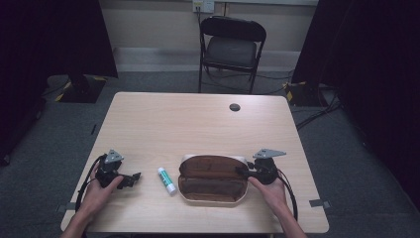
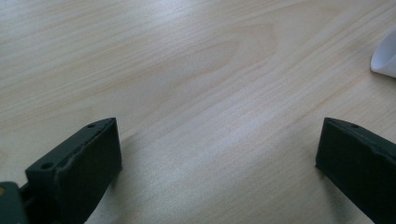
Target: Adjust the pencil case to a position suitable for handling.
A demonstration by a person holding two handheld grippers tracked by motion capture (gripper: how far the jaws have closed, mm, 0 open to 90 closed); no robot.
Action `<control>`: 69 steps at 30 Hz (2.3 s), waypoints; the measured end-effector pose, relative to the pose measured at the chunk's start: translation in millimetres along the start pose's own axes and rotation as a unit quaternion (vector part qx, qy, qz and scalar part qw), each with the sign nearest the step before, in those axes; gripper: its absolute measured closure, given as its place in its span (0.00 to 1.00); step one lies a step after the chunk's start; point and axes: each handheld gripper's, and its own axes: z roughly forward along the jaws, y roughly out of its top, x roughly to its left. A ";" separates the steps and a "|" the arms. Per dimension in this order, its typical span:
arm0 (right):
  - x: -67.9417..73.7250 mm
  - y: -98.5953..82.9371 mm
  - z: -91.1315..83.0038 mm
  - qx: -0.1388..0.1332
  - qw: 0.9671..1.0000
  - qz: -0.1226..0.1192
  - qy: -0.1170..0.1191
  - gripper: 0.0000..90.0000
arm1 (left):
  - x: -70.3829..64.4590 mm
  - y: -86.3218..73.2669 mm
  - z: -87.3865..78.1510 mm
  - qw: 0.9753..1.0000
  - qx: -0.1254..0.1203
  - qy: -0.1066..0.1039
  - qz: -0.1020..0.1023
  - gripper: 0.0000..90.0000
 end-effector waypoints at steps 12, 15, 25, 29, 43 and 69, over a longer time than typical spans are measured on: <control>6.4 -1.0 -14.4 -0.007 1.000 0.009 -0.004 0.40 | 0.1 0.0 0.0 1.000 0.000 0.000 0.000 0.00; 10.3 0.1 -20.2 -0.010 1.000 0.007 -0.006 0.37 | 0.0 0.0 0.0 1.000 0.000 0.000 0.000 0.00; 3.1 -16.4 -47.2 -0.004 1.000 0.023 -0.014 0.30 | 0.2 0.3 -0.1 1.000 0.002 0.001 0.001 0.00; -6.0 -23.7 -57.2 -0.014 0.999 0.031 -0.028 0.29 | 0.1 0.8 -1.7 1.000 0.003 0.000 0.004 0.04; -39.5 -46.6 -40.4 0.033 0.994 0.040 -0.098 0.27 | -19.3 14.6 -13.7 0.998 -0.033 -0.044 0.007 0.21; -35.4 -54.1 -30.9 0.030 0.991 0.016 -0.131 0.19 | -89.6 46.2 -5.0 0.983 -0.061 -0.143 0.098 0.37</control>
